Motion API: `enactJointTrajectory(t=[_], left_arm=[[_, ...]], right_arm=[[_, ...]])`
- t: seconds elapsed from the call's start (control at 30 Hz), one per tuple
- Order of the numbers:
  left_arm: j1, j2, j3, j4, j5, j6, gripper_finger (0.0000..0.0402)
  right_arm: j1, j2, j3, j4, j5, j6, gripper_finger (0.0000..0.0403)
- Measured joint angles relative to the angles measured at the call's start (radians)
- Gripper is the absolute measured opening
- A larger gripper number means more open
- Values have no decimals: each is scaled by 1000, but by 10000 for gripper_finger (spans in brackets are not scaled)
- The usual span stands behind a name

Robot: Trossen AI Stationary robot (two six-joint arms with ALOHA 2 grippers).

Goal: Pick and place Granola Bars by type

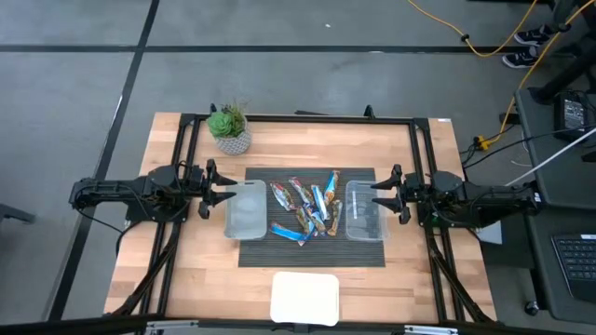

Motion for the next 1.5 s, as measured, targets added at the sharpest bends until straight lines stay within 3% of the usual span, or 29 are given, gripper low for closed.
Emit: enactJointTrajectory(t=[1.33,1.5], left_arm=[[0,0,0,1,-2,6,169],[0,0,0,8,-16,24,169]], right_arm=[[0,0,0,0,0,-3,214],[0,0,0,7,2,56,214]])
